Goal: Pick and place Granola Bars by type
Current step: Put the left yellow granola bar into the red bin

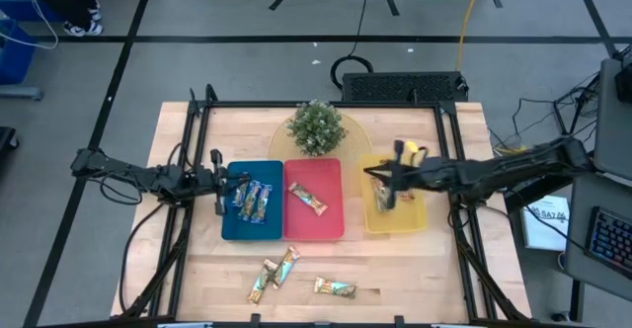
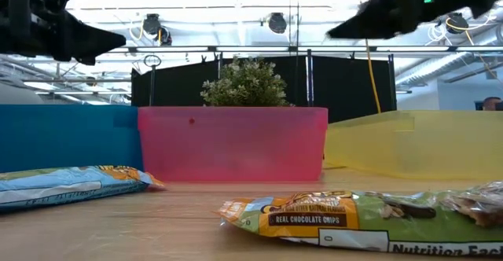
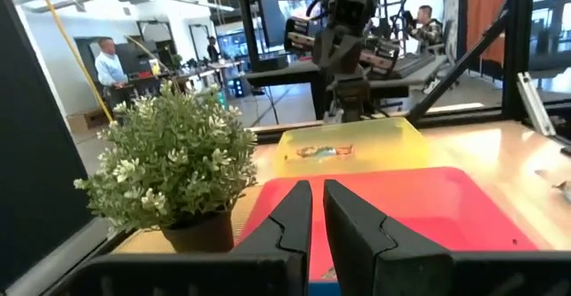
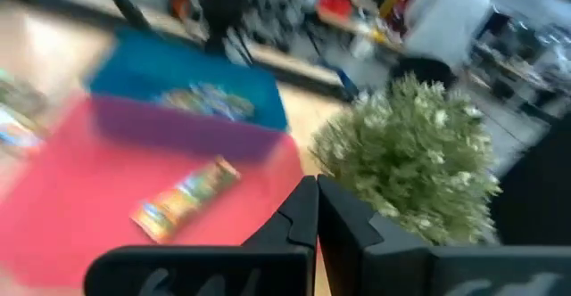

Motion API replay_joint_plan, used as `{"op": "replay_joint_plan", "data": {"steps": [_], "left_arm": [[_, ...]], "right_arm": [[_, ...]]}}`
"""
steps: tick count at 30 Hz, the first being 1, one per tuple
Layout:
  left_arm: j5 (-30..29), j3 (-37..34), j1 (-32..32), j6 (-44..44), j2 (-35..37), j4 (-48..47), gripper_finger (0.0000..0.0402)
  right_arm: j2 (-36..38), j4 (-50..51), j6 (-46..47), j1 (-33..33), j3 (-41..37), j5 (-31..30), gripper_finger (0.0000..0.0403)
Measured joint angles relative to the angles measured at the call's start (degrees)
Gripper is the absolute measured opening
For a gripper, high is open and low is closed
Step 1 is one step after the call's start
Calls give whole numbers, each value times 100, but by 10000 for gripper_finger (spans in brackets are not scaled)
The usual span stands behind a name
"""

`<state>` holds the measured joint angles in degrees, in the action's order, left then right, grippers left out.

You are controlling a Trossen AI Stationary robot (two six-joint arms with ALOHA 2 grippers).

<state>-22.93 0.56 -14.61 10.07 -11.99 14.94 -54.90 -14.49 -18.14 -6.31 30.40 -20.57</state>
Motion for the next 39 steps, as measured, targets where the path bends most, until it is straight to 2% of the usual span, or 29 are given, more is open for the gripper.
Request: {"op": "replay_joint_plan", "data": {"steps": [4, 10, 14, 19, 23, 26, 29, 36, 39], "left_arm": [[41, 0, 0, -489, 0, 12, 42], [341, 213, -48, -968, -235, -178, 42], [314, 1027, -212, -1524, -1023, -714, 42], [186, 2420, -618, -2364, -2582, -2843, 42], [-33, 3393, -1082, -3879, -3984, -4428, 42], [142, 4081, -1473, -5239, -4846, -5028, 42], [430, 4675, -2078, -6199, -5481, -5264, 42], [59, 5843, -3335, -8851, -6637, -5212, 42], [-9, 6264, -3727, -9728, -7279, -5201, 42]], "right_arm": [[969, -373, 342, 74, -748, 658, 0], [1990, -928, 417, 68, -1583, 872, 0], [2402, -1491, 225, 68, -2013, 869, 0], [2699, -1479, 134, 66, -2167, 753, 0], [2759, -1359, 95, 66, -2167, 690, 0], [2751, -1266, 91, 66, -2167, 692, 0], [2753, -1224, -50, 66, -2167, 692, 0], [2755, -1347, -275, 63, -2167, 715, 0], [2755, -1401, -276, 59, -2167, 716, 0]]}}
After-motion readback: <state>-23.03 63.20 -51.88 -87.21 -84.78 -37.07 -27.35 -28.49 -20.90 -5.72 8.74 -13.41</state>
